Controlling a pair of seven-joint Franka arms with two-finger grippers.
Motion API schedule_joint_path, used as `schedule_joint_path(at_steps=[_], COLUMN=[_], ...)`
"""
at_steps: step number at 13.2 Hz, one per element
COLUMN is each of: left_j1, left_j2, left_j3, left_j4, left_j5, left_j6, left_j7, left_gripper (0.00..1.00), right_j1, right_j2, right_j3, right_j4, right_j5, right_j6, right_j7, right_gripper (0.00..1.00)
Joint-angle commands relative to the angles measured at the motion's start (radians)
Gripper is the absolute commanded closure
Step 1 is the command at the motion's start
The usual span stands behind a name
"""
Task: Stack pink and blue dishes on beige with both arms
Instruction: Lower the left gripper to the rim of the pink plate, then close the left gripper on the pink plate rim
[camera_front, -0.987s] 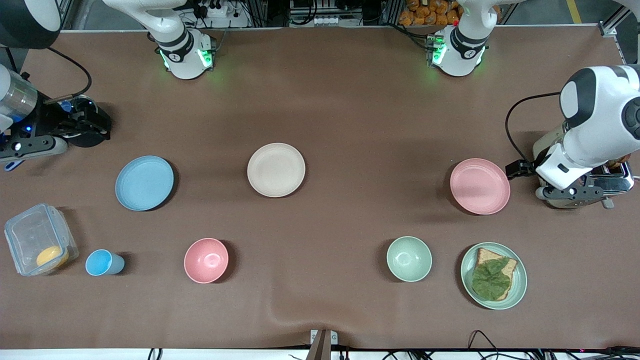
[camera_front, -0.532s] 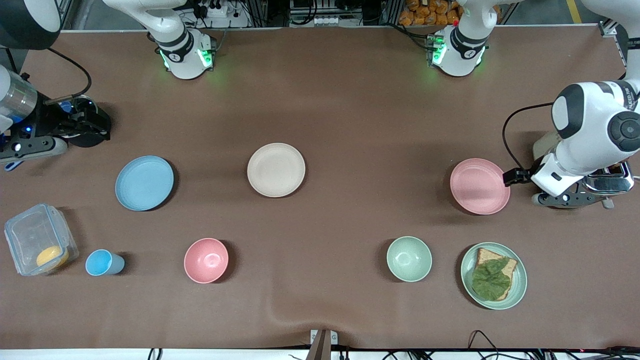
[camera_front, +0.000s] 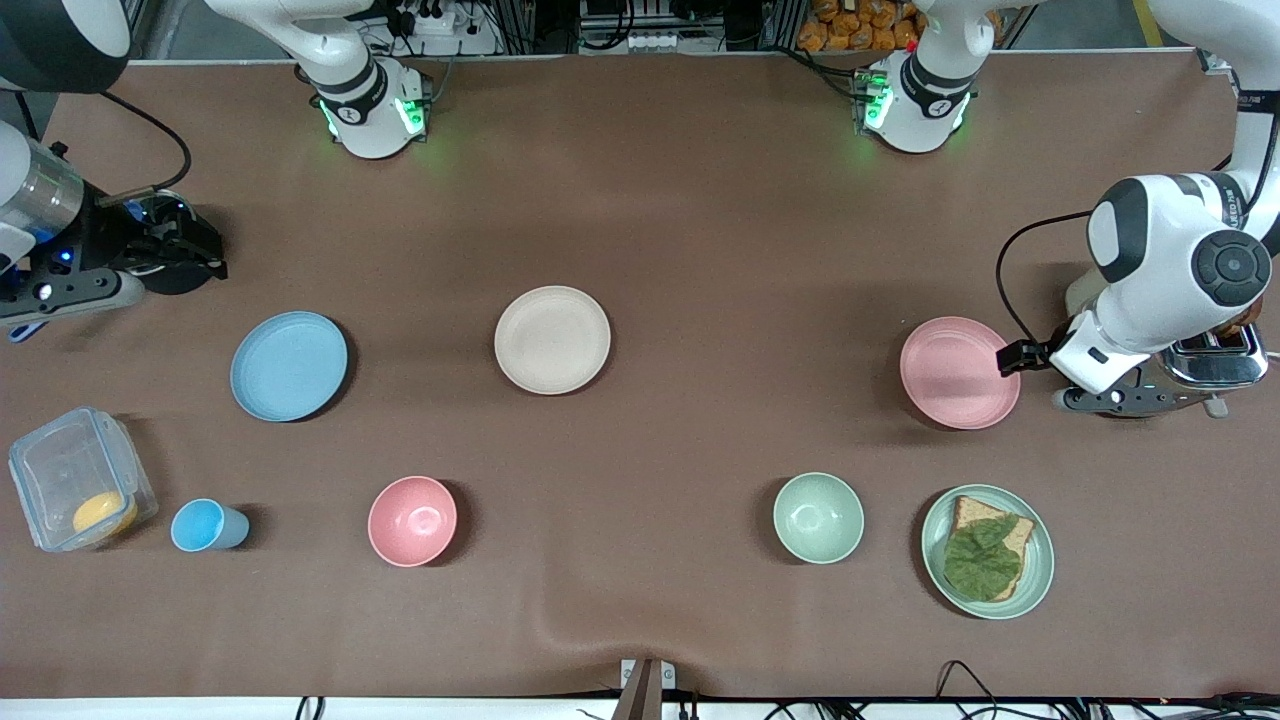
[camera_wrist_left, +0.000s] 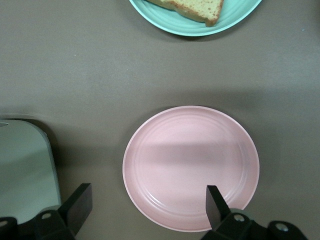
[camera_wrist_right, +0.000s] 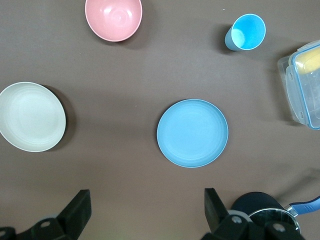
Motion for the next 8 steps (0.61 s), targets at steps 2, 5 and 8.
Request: schedule_joint_path(at_steps=[2,5,8], left_j1=[0.026,0.026,0.028], left_j2=[0.017,0.025,0.028], left_j3=[-0.011,-0.011,-0.011], left_j4=[-0.011,-0.011,-0.011], left_j5=[0.024,0.024,0.022], left_j6=[0.034,0.040,0.040], left_j7=[0.005,0.005,0.005], left_gripper=[0.00,0.00,0.00], right_j1=[-0.007,-0.011,-0.012], right_j2=[0.013,0.023,0.027], right_j3=[-0.004,-0.006,-0.009], right_j4=[0.022,0.022,0.022], right_j5=[0.009,0.009,0.009], right_j6=[-0.016,-0.015,-0.015], right_j7=[-0.003,-0.003,-0.003], right_gripper=[0.00,0.00,0.00])
